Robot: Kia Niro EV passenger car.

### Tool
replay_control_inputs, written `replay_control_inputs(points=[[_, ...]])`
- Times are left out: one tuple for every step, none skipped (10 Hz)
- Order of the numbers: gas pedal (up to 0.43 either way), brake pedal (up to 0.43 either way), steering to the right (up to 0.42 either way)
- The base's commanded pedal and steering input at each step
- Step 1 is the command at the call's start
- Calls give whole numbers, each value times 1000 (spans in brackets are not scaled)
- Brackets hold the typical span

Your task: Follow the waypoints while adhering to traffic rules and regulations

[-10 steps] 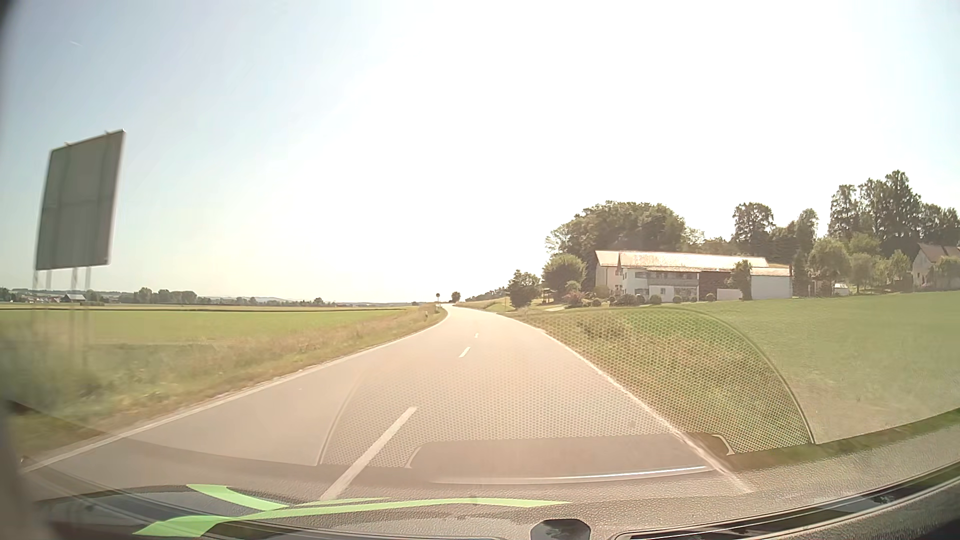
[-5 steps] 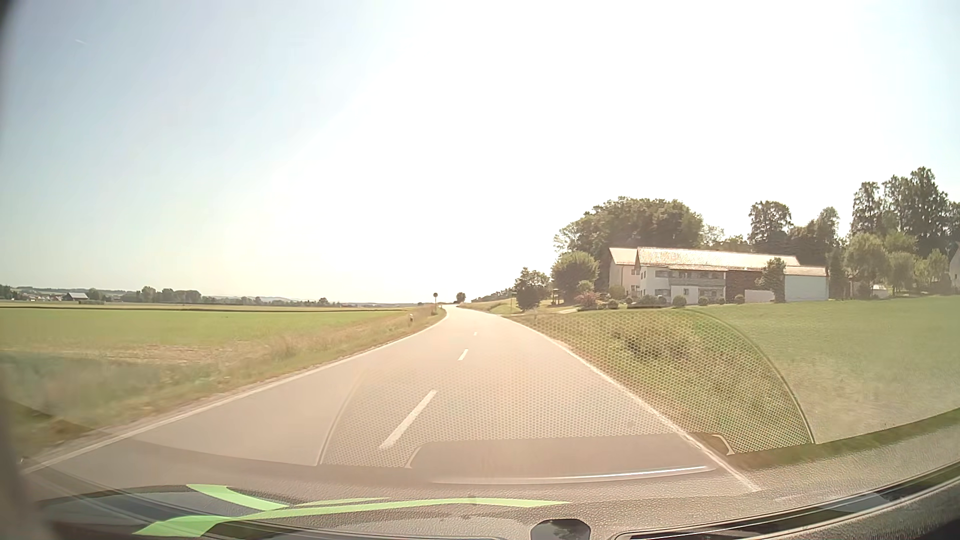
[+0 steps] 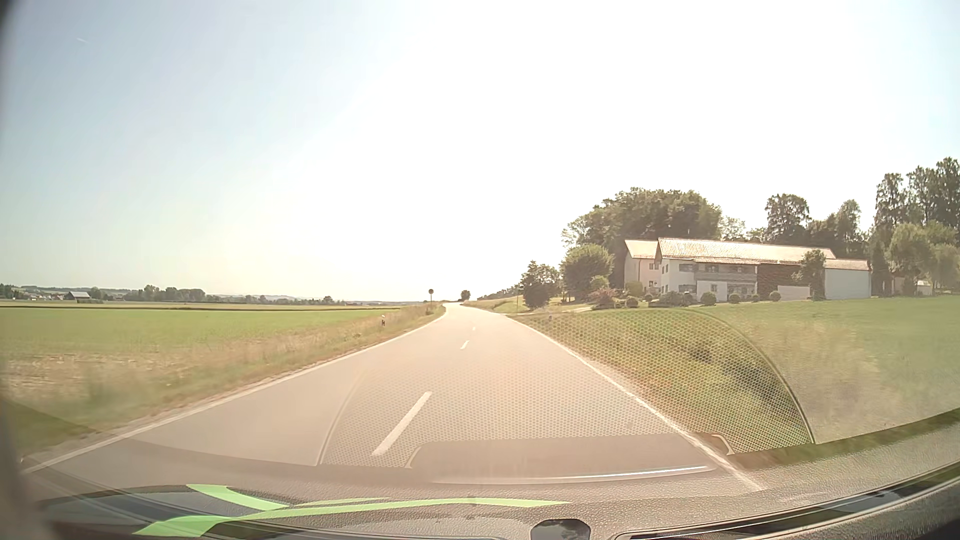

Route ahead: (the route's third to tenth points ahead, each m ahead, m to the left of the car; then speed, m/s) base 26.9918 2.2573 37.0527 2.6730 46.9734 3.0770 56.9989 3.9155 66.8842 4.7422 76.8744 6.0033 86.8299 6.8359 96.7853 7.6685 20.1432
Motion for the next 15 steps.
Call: replay_control_inputs(points=[[260, 0, -7], [260, 0, -6], [268, 0, -7], [268, 0, -6], [268, 0, -7], [260, 0, -8], [260, 0, -9], [260, 0, -9], [268, 0, -9], [268, 0, -9], [280, 0, -10], [280, 0, -10], [280, 0, -10], [280, 0, -9], [280, 0, -10]])
